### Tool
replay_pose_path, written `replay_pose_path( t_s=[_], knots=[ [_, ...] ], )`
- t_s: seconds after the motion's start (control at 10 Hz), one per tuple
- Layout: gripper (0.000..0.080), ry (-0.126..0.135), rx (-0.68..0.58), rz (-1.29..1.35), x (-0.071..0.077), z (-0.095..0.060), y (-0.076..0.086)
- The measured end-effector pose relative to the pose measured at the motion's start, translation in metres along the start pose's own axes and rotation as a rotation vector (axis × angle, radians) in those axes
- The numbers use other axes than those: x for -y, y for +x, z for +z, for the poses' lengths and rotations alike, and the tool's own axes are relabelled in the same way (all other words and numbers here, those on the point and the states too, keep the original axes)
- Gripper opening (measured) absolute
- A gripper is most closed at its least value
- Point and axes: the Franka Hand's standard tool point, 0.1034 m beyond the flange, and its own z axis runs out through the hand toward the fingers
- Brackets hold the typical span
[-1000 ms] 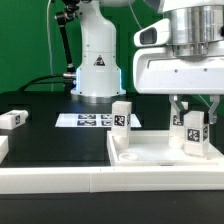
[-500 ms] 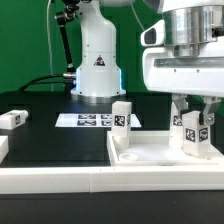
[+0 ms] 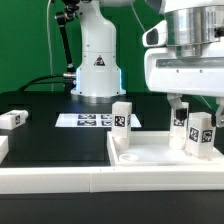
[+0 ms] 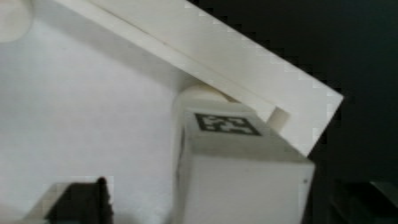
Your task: Assemble square table
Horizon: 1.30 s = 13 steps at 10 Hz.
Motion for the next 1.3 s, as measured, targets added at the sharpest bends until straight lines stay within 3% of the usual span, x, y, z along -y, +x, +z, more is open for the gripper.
replay_pose_path(
  t_s=[0.6,1.1,1.3],
  knots=[
    [0.0649,-0.012,-0.001,-0.549,0.0018,0.0032,-0.0081],
    [0.0649,-0.064,-0.031,-0.952,0.0006,0.0034,-0.0067],
    [0.0649,-0.068,-0.031,-1.062,0.0006,0.0035,-0.0064]
  ],
)
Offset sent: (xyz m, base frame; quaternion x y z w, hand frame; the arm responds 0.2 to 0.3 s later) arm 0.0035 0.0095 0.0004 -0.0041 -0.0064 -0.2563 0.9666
